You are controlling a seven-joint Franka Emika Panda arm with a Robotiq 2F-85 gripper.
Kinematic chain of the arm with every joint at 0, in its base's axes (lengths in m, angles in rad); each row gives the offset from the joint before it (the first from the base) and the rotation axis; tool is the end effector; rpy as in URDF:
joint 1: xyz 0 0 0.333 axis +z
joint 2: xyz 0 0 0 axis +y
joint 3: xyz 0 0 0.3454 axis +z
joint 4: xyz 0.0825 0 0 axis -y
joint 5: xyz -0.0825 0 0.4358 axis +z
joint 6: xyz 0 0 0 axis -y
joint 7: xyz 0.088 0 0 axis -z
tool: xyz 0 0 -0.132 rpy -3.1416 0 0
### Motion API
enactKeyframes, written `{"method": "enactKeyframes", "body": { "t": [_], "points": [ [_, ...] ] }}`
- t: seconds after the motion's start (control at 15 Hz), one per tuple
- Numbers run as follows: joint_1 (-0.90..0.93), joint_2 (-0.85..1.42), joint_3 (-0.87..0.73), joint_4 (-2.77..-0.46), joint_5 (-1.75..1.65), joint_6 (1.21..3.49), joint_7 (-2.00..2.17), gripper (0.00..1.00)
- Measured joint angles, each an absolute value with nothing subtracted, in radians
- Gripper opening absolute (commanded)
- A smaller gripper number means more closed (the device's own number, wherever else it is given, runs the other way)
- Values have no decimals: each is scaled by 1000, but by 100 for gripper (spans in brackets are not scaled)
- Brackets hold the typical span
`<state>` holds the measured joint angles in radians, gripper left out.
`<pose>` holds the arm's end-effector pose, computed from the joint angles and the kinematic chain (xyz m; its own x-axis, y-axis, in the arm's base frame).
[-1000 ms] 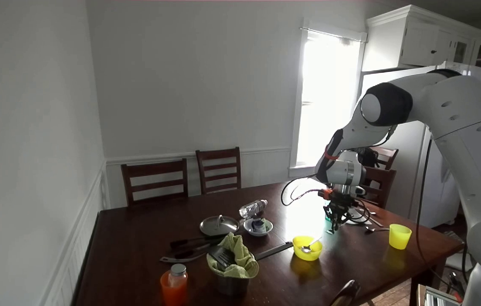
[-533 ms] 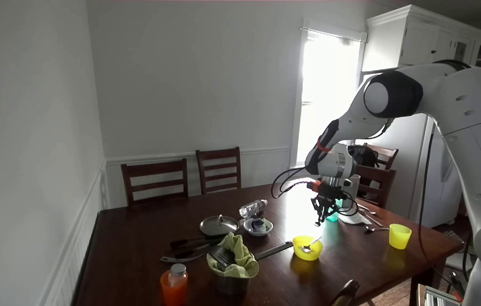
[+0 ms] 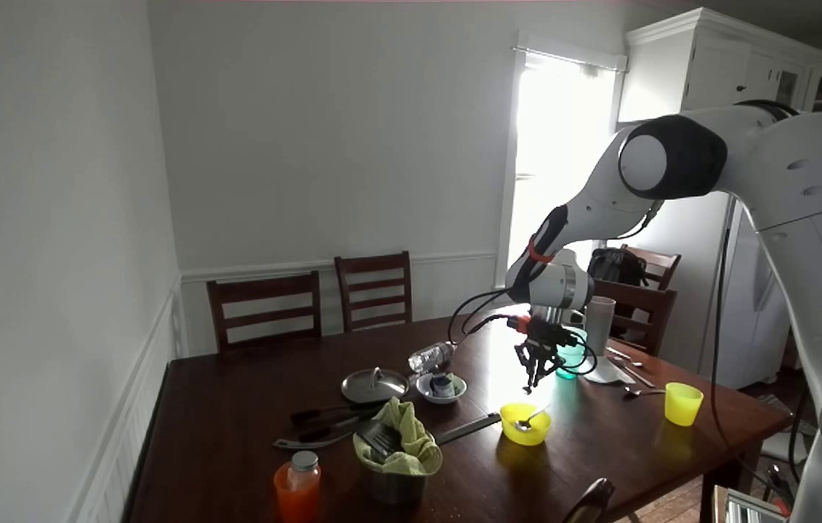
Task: Put the silver spoon and fork on top of the yellow bowl
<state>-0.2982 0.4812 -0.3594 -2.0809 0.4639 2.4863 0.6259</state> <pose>0.4945 -0.3816 0.1619 -0.0484 -0.9945 -0.0927 -0.9965 0.0544 -0.0636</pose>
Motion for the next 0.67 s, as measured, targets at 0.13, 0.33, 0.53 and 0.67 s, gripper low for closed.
{"method": "enactKeyframes", "body": {
  "t": [0.13, 0.33, 0.53, 0.67],
  "points": [
    [-302, 481, -361, -2081, 464, 2486, 625, 10],
    [-302, 481, -361, -2081, 464, 2486, 625, 10],
    [-302, 482, -361, -2081, 464, 2486, 625, 2],
    [-302, 482, -360, -2081, 464, 2486, 626, 2]
  ]
}}
